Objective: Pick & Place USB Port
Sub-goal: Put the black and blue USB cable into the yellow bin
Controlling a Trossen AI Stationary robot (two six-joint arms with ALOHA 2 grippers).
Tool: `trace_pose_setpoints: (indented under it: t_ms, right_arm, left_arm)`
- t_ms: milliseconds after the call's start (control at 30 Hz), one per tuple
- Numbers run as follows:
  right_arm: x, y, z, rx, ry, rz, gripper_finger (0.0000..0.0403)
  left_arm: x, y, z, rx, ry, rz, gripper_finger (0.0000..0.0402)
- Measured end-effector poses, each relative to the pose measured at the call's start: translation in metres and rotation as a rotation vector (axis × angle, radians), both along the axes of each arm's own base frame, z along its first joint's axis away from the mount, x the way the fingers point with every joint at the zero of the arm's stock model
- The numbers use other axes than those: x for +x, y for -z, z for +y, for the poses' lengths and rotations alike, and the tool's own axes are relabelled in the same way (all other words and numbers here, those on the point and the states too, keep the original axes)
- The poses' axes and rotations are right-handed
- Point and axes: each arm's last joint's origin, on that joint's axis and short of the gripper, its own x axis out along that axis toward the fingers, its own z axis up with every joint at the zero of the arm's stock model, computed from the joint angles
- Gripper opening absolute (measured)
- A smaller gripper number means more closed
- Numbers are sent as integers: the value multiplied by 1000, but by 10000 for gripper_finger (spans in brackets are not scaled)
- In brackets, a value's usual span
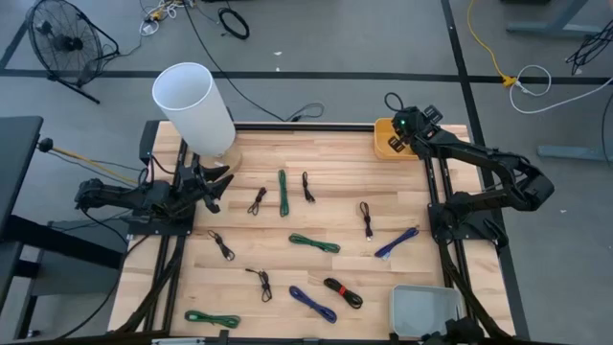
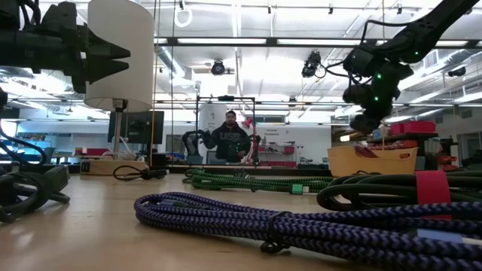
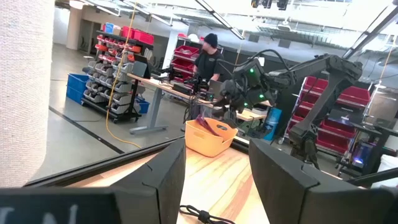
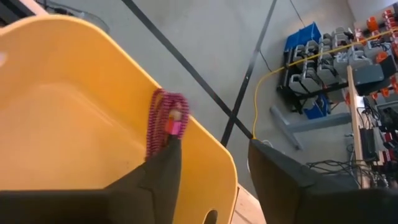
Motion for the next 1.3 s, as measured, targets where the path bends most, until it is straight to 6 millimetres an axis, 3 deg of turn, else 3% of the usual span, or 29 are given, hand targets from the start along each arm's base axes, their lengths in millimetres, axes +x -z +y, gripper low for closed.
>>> trace_pose_setpoints:
  t_ms: [300,500,867,1300]
  right_arm:
    - [11,-4,8,17,-31,-19,192]
    - [37,-28,27,126,-127,-160,192]
    - [77,-34,88,535,-441,-406,192]
    - [76,-22,163,935,-369,-315,192]
  left_arm:
    - [0,0,0,0,0,0,181]
    - [0,0,0,0,0,0,181]
    - [0,0,0,-2,1,-2,181]
    - [0,0,0,-2,1,-2,181]
